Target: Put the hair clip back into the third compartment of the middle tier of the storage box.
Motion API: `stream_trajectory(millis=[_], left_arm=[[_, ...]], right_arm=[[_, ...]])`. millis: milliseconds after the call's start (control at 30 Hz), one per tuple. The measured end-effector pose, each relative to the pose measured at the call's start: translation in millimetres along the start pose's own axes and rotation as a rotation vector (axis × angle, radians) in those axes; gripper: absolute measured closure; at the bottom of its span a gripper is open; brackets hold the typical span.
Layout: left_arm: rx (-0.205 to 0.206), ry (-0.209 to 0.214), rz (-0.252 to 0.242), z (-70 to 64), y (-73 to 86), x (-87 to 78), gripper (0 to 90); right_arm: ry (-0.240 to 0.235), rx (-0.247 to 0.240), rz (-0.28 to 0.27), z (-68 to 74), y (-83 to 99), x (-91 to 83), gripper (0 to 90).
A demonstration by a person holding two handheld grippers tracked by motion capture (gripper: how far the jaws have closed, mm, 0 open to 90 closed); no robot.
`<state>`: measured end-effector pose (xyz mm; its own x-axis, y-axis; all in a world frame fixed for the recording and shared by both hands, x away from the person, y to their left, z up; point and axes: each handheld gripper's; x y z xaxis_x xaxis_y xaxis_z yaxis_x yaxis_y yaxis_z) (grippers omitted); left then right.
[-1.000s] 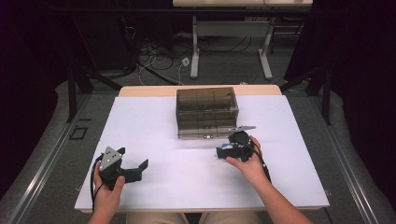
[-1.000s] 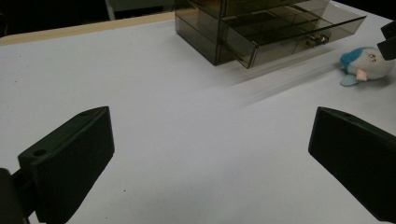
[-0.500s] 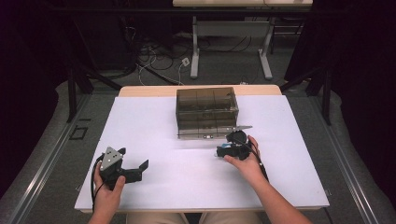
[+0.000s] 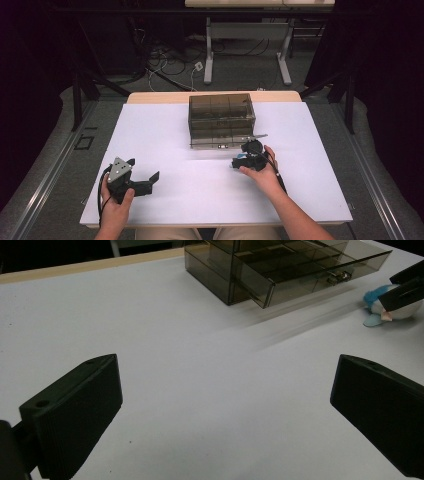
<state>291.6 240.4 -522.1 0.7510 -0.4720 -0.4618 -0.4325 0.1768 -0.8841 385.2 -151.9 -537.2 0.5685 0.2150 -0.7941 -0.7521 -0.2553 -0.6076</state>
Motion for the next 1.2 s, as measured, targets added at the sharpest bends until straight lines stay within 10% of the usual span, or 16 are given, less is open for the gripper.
stream_trajectory(millis=[1200], left_arm=[[0.000,0.010,0.015,-0.2,1.2,2.6,0.4]], right_arm=[[0.016,-0.017,0.018,3.7,2.3,1.8,31.6]])
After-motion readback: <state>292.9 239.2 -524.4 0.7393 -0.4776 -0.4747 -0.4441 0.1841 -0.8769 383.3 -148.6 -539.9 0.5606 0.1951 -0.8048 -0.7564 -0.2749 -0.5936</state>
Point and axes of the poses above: each handheld gripper's, and its own axes: x roughly forward along the jaws, y roughly out of its underside, z roughly to its left, and after that the axes turned 2 degrees about -x, right-handed
